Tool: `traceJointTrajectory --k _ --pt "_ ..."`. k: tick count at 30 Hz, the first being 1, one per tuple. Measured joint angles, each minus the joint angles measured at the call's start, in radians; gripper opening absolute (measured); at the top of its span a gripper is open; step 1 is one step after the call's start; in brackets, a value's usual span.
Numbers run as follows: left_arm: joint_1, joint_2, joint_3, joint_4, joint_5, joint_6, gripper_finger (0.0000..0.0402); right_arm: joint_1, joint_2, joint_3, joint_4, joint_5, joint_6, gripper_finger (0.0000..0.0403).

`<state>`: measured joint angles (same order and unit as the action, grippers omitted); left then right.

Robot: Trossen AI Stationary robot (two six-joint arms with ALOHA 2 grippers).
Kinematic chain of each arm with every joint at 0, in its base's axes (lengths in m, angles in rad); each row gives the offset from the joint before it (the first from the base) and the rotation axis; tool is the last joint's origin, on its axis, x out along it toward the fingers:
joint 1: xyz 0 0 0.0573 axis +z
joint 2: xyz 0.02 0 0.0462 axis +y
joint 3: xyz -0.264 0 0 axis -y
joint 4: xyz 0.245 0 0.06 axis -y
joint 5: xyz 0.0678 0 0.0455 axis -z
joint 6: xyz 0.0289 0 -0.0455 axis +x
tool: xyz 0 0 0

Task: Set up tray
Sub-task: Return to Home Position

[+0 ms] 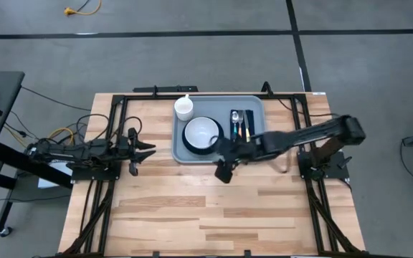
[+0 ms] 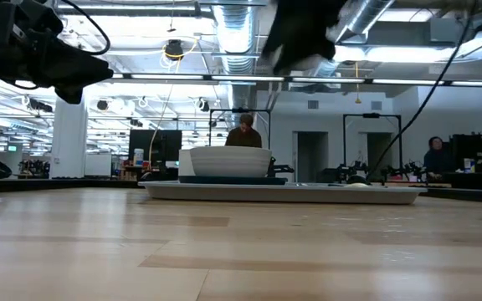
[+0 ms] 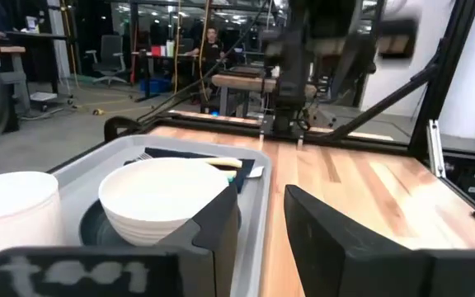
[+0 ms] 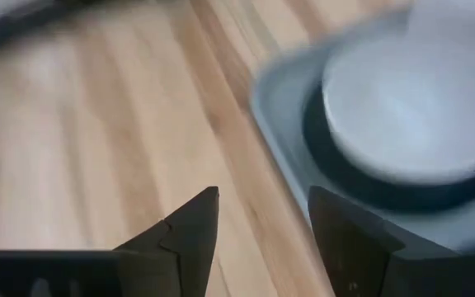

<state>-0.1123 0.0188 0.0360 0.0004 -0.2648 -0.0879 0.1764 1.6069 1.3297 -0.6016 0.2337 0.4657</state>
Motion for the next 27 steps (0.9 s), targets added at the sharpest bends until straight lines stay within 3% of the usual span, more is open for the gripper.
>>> traceJointTrajectory --k 5,9,19,27 --pt "0.000 0.002 0.000 -0.003 -0.002 0.003 0.0089 0.015 -0.219 -0.083 0.078 -0.005 -0.088 0.0181" --pt "0.000 0.003 0.000 -0.004 -0.002 0.007 0.0089 0.054 -0.419 -0.229 0.170 -0.005 -0.100 0.0184" --pt "0.000 0.003 0.000 -0.006 -0.003 -0.001 0.0089 0.143 -0.863 -0.851 0.677 0.000 -0.137 0.0181" --pt "0.000 0.003 0.000 -0.007 -0.003 0.018 0.0089 0.142 -1.056 -1.236 1.006 0.000 -0.134 0.0183"
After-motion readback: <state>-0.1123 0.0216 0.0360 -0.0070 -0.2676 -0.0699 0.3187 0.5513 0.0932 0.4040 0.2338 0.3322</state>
